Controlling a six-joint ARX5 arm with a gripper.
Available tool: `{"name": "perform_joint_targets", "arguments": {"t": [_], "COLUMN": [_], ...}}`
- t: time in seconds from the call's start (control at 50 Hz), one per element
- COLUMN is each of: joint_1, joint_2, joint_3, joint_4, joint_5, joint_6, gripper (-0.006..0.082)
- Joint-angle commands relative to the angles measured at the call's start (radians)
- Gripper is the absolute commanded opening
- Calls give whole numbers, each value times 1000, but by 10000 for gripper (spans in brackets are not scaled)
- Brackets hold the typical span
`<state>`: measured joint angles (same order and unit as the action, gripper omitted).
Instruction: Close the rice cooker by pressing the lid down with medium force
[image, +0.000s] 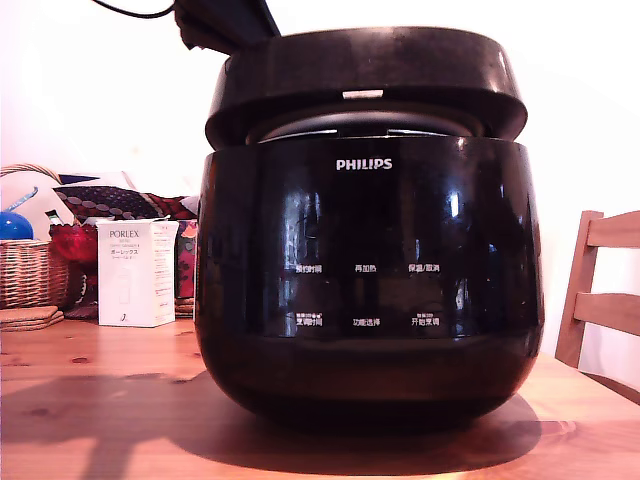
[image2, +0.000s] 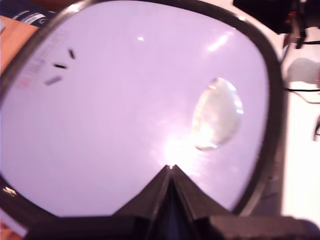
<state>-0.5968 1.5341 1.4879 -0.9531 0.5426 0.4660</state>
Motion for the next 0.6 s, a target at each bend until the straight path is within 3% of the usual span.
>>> {"name": "perform_joint_targets", "arguments": {"t": [0.0,0.58], "joint_1": [-14,-39], "joint_2": [7,-13], "joint_3": [-49,-138], "joint_4": [-2,72], "joint_5": [2,27], "joint_6": [-16,-47], "gripper": [-21,-21]}}
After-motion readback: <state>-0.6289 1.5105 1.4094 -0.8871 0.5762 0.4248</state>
